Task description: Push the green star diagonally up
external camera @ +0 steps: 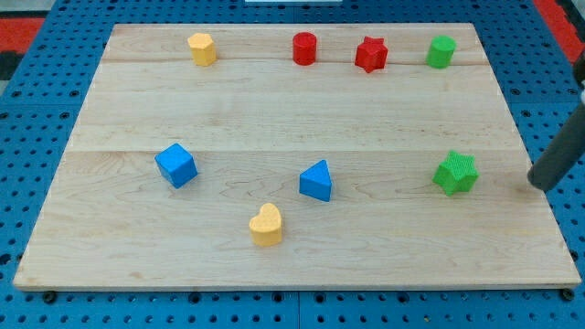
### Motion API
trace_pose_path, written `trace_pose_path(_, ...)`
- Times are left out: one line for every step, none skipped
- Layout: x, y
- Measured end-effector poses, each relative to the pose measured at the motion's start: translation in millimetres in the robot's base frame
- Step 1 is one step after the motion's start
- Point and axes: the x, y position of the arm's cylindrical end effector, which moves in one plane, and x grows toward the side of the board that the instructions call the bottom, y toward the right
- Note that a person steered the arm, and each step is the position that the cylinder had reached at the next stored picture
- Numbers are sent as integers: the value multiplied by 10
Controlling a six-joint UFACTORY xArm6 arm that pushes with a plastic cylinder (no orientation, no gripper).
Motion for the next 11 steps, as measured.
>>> trace_pose_path(91,-217)
trace_pose_path(-26,-522)
trace_pose_path(-20,-886)
trace_pose_path(-286,-886)
trace_pose_path(-321,-1030)
trace_pose_path(-321,-1042)
trace_pose_path(-352,-1042)
trace_pose_path(-356,-1022)
trace_pose_path(-356,-1002)
trace_pose_path(-356,-993)
trace_pose_path(-356,-950)
